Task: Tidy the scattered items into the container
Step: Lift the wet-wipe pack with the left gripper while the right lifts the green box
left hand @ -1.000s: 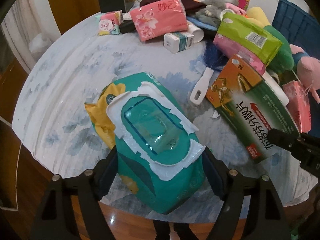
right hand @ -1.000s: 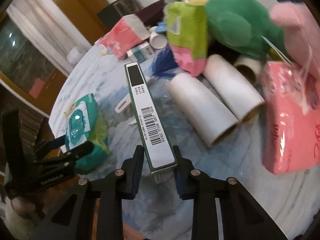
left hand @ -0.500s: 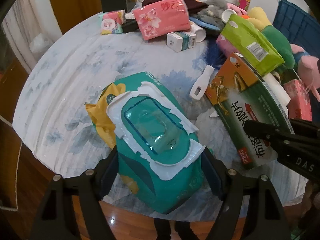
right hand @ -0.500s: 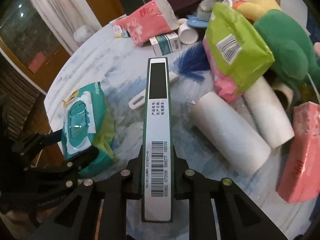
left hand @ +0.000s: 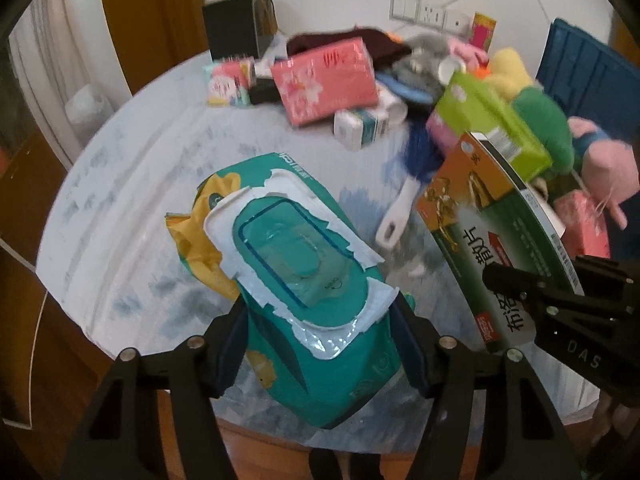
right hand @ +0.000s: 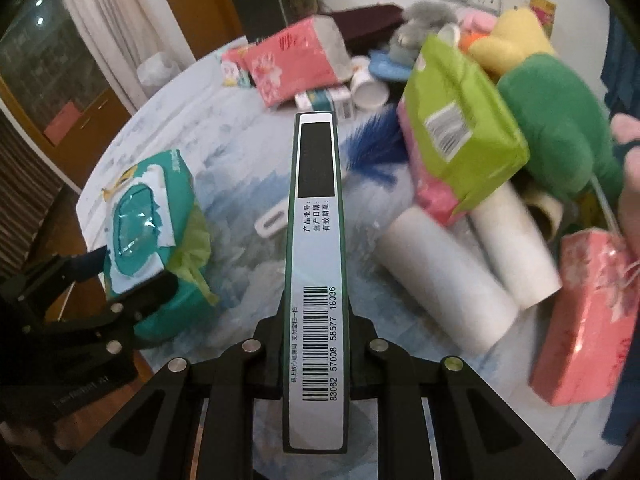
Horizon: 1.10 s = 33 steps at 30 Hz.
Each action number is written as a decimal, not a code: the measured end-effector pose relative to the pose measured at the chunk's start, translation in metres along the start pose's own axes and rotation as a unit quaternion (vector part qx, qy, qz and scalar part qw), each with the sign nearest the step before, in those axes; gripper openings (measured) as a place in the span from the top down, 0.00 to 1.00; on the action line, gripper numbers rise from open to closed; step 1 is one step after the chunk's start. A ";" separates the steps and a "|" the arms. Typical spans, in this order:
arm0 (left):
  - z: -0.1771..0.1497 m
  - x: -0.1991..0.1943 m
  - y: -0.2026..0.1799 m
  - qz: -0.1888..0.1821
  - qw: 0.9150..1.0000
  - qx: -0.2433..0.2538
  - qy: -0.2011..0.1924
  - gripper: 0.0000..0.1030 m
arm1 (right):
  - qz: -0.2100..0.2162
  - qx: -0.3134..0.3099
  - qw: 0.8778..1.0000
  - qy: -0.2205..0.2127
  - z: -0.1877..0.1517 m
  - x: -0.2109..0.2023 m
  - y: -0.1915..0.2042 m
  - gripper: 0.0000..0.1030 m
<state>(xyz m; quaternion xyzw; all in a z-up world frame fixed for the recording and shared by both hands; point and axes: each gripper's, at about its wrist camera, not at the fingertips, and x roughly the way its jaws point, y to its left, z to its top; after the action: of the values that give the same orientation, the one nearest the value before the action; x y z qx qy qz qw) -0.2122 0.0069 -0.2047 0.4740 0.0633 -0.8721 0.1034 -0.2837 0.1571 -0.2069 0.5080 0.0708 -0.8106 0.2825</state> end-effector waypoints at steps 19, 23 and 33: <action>0.051 -0.104 -0.009 -0.043 0.992 0.034 -0.118 0.37 | -0.051 0.008 0.991 -0.125 0.035 -0.132 0.017 0.82; 0.061 -0.120 -0.024 -0.062 0.987 0.049 -0.137 0.37 | -0.070 0.018 0.986 -0.150 0.035 -0.165 0.013 0.82; 0.105 -0.165 -0.117 -0.118 0.967 0.098 -0.205 0.37 | -0.119 0.045 0.961 -0.244 0.030 -0.271 -0.040 0.82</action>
<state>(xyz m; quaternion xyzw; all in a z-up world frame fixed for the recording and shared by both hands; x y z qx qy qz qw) -0.2388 0.1189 -0.0074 0.2823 0.0104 -0.9586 -0.0368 -0.2410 0.2827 0.0341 0.2947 0.0234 -0.9401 0.1696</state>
